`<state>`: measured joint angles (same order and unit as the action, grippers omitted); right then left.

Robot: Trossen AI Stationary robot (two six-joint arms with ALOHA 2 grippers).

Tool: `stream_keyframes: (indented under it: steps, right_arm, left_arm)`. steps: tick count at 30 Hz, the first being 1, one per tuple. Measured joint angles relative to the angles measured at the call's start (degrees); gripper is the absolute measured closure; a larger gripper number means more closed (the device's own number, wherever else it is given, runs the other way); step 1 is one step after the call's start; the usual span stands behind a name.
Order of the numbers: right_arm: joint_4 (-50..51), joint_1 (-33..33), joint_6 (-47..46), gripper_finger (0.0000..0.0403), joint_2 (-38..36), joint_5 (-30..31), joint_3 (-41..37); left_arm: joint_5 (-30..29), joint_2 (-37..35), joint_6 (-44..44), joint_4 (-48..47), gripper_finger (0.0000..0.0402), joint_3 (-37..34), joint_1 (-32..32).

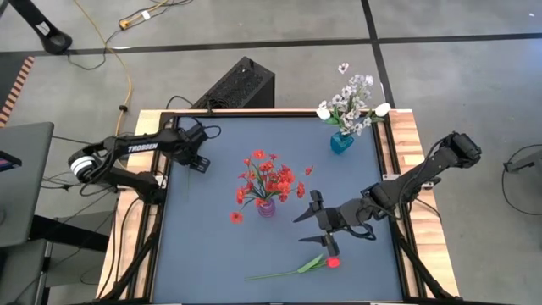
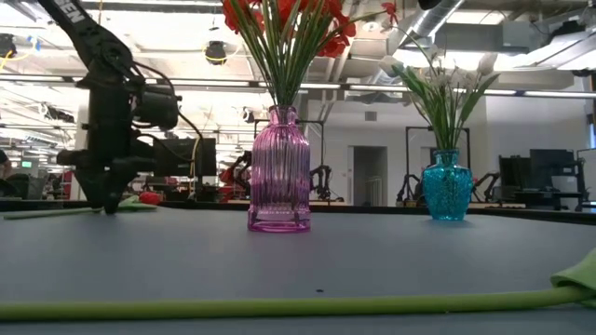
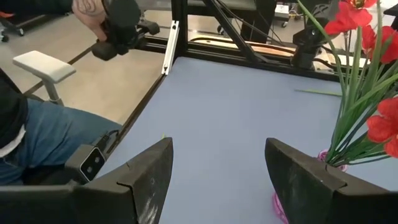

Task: Sort flowers into vase by color
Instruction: Put the top red flower into the purple vase

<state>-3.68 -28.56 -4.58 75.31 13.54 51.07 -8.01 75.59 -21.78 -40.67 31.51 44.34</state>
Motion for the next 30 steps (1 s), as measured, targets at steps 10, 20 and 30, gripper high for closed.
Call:
stream_keyframes:
  steps: [10, 20, 30]
  right_arm:
    - [-0.11, -0.33, -2.22, 0.0121, 0.00, -0.15, 0.00]
    - [0.04, -1.45, -3.02, 0.0121, 0.00, -0.15, 0.00]
    - [-0.20, -2.19, -3.11, 0.0121, 0.00, -0.15, 0.00]
  left_arm:
    - [0.48, 1.44, 1.86, 0.46, 0.0380, 1.90, -1.42]
    - [5.55, -6.58, 5.08, 7.06, 0.0401, 4.08, -1.60]
    - [21.39, -26.93, 1.70, 29.59, 0.0401, 5.09, -2.20]
